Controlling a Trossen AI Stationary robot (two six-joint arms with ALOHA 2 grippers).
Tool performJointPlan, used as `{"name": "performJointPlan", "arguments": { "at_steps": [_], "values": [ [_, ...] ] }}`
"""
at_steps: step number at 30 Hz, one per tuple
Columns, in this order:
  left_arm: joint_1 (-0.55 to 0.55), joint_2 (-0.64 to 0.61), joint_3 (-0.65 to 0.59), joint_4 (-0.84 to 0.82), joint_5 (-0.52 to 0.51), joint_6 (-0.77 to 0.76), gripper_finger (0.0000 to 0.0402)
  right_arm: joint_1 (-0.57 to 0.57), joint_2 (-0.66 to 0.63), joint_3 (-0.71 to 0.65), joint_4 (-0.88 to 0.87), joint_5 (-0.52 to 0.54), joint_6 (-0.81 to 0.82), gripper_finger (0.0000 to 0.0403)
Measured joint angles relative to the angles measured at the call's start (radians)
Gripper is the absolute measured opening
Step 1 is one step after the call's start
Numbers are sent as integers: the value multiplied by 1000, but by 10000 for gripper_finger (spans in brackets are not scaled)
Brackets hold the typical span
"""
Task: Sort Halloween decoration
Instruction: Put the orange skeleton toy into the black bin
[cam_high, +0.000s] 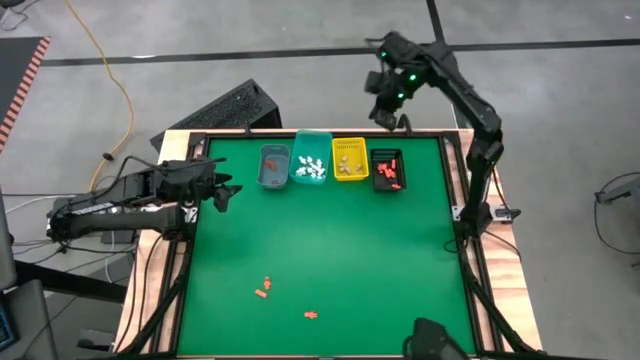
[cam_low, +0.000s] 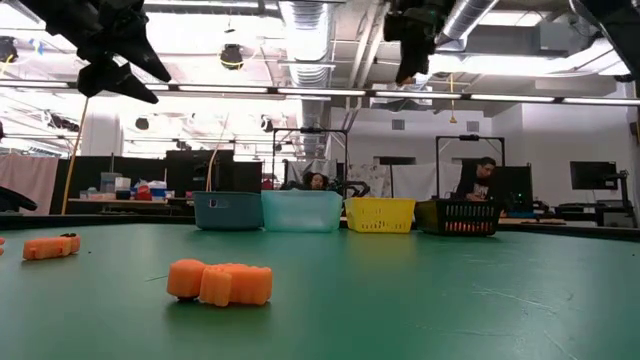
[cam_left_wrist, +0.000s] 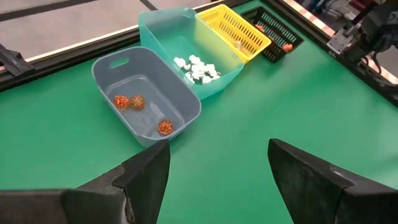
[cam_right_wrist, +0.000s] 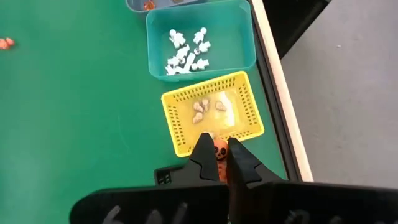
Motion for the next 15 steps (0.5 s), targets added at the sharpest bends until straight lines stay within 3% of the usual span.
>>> {"name": "performJointPlan", "arguments": {
  "at_steps": [5,8,15],
  "values": [
    [0,0,0,16,-30,0,261,-54,-100,-214,76,-36,-6,0],
    [0,0,0,25,-58,2,261,-67,-208,-484,226,-36,16,0],
    [0,1,0,25,-103,2,261,-52,-505,-1109,771,-8,146,0]
  ]
}}
